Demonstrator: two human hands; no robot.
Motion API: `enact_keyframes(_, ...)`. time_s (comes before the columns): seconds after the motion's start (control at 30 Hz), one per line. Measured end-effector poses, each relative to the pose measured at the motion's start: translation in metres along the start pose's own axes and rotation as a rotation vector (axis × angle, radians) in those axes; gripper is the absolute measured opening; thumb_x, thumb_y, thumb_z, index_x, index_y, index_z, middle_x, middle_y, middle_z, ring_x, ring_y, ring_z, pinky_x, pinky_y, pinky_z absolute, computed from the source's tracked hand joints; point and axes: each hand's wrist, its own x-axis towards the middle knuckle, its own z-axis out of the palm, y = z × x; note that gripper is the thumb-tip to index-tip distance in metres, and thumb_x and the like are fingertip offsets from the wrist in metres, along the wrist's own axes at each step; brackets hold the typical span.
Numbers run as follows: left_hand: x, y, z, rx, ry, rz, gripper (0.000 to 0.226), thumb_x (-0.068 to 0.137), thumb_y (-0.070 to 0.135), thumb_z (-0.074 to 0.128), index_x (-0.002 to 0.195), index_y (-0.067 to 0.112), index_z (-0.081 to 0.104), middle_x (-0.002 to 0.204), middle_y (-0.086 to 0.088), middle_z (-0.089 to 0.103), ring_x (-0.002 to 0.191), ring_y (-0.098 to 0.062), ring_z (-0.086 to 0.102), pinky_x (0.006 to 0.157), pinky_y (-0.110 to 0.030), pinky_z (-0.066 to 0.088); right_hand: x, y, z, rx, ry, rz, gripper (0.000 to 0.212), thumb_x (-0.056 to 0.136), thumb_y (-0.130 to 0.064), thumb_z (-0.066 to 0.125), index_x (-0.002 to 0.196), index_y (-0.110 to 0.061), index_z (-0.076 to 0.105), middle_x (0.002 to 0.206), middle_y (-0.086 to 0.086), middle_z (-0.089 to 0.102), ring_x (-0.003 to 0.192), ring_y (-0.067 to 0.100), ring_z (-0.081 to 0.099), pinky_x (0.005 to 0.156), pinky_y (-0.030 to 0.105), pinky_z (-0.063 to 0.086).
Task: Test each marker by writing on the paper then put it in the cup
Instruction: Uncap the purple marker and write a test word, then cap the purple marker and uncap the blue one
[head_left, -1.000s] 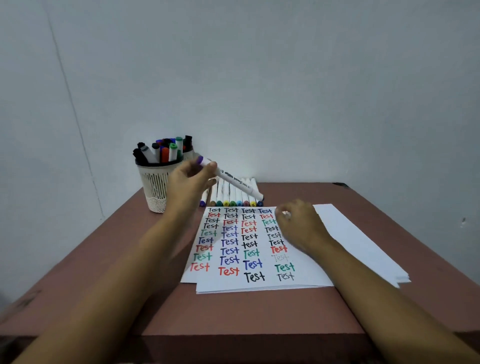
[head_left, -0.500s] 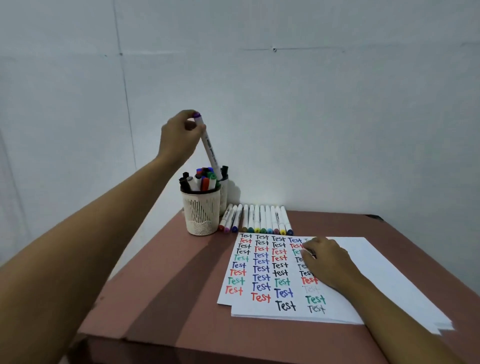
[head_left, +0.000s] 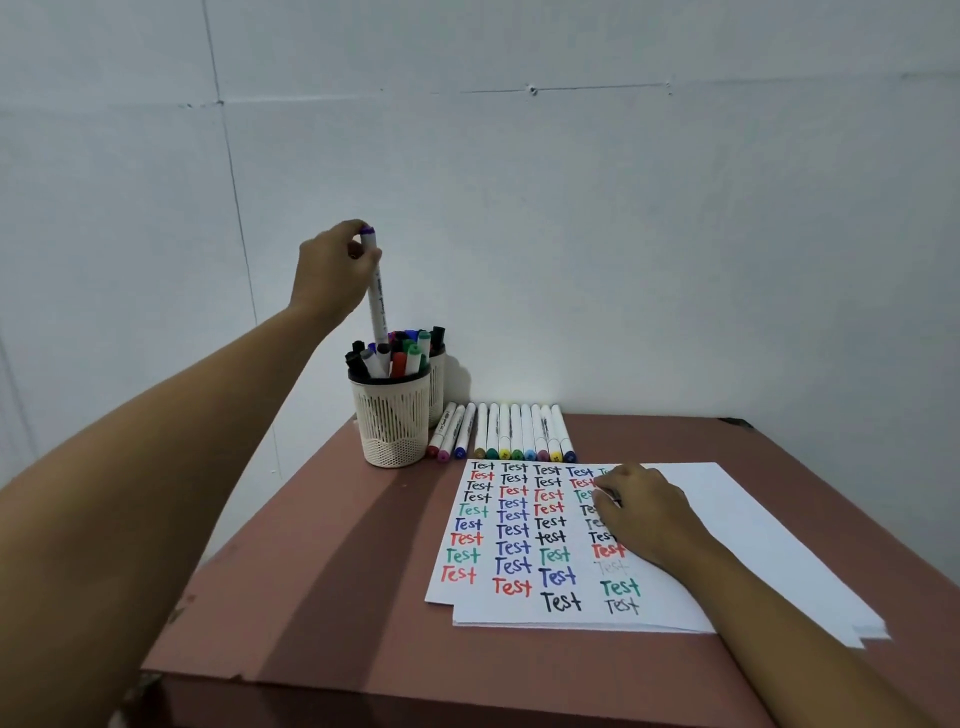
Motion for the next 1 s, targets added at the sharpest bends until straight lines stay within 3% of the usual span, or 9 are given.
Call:
enact_keyframes(0.2, -0.019, -0.014, 0.013, -0.006, -0.062, -0.042, 0.033, 0.095, 0.016, 0.049, 0.126, 0.009, 0.045, 0.086, -0.012, 0.061, 0.074, -0.022, 0.053, 0.065, -0.028, 0.041, 0.003, 0.002, 0.001, -0.003, -0.008, 0.004, 0.039, 0.098, -0.036, 0.041, 0.129, -0.020, 0.058, 0.135, -0.002, 0.054, 0.121, 0.018, 0.048, 0.099, 0.034, 0.041)
enact_keyframes(0.33, -0.031, -0.029, 0.020, 0.089, -0.198, -0.040, 0.020, 0.094, 0.013, 0.049, 0.113, 0.010, 0.046, 0.083, -0.015, 0.065, 0.064, -0.025, 0.057, 0.054, -0.027, 0.046, 0.003, 0.003, 0.002, -0.003, -0.010, 0.009, 0.039, 0.098, -0.036, 0.041, 0.130, -0.020, 0.057, 0.136, -0.002, 0.053, 0.122, 0.018, 0.048, 0.100, 0.035, 0.041)
enact_keyframes(0.4, -0.033, -0.036, 0.022, 0.178, -0.248, -0.022, 0.016, 0.093, 0.017, 0.052, 0.106, 0.010, 0.058, 0.094, -0.011, 0.068, 0.081, -0.027, 0.062, 0.066, -0.032, 0.050, 0.003, 0.003, 0.002, -0.006, -0.009, 0.006, 0.039, 0.098, -0.036, 0.041, 0.131, -0.020, 0.057, 0.136, -0.002, 0.053, 0.122, 0.018, 0.048, 0.100, 0.035, 0.041)
enact_keyframes(0.5, -0.035, -0.043, 0.026, 0.303, -0.264, -0.005, 0.024, 0.092, 0.026, 0.052, 0.102, 0.013, 0.070, 0.112, -0.009, 0.065, 0.107, -0.027, 0.055, 0.090, -0.043, 0.045, 0.003, 0.002, 0.002, -0.006, -0.012, 0.009, 0.040, 0.098, -0.036, 0.041, 0.131, -0.020, 0.056, 0.136, -0.001, 0.053, 0.123, 0.018, 0.047, 0.101, 0.035, 0.041)
enact_keyframes(0.63, -0.039, -0.045, 0.028, 0.291, -0.219, -0.005, 0.026, 0.093, 0.025, 0.050, 0.104, 0.014, 0.070, 0.119, -0.010, 0.059, 0.114, -0.026, 0.049, 0.095, -0.044, 0.041, 0.002, 0.003, 0.002, -0.003, -0.006, 0.002, 0.039, 0.098, -0.035, 0.042, 0.130, -0.019, 0.057, 0.135, 0.000, 0.054, 0.122, 0.019, 0.048, 0.100, 0.036, 0.041)
enact_keyframes(0.73, -0.055, -0.030, 0.033, 0.225, -0.084, 0.086, 0.024, 0.093, 0.019, 0.052, 0.108, 0.009, 0.068, 0.117, -0.014, 0.058, 0.111, -0.030, 0.050, 0.093, -0.043, 0.040, 0.002, 0.002, 0.001, -0.009, -0.008, 0.002, 0.039, 0.098, -0.035, 0.042, 0.130, -0.020, 0.057, 0.135, 0.000, 0.054, 0.123, 0.020, 0.048, 0.101, 0.035, 0.040)
enact_keyframes(0.83, -0.084, -0.009, 0.044, 0.106, 0.019, 0.254, 0.023, 0.088, 0.015, 0.052, 0.101, 0.005, 0.068, 0.102, -0.015, 0.062, 0.097, -0.031, 0.056, 0.084, -0.040, 0.044, 0.001, 0.001, 0.000, -0.017, -0.010, 0.006, 0.039, 0.098, -0.035, 0.042, 0.131, -0.019, 0.057, 0.135, 0.000, 0.054, 0.122, 0.020, 0.048, 0.100, 0.035, 0.041)
enact_keyframes(0.9, -0.106, 0.003, 0.057, 0.000, -0.032, 0.295, 0.022, 0.087, 0.013, 0.052, 0.100, 0.004, 0.068, 0.096, -0.013, 0.065, 0.090, -0.025, 0.058, 0.080, -0.035, 0.047, 0.001, 0.000, -0.001, -0.014, -0.005, 0.011, 0.038, 0.098, -0.035, 0.043, 0.130, -0.019, 0.058, 0.134, 0.000, 0.055, 0.120, 0.019, 0.049, 0.099, 0.035, 0.042)
enact_keyframes(1.0, -0.139, 0.010, 0.083, -0.043, -0.247, 0.217, 0.023, 0.093, 0.013, 0.051, 0.110, 0.006, 0.065, 0.104, -0.009, 0.066, 0.091, -0.015, 0.058, 0.082, -0.030, 0.048, 0.000, -0.003, -0.001, -0.021, -0.004, 0.016, 0.038, 0.098, -0.035, 0.042, 0.128, -0.019, 0.058, 0.132, 0.000, 0.056, 0.120, 0.020, 0.049, 0.098, 0.035, 0.043)
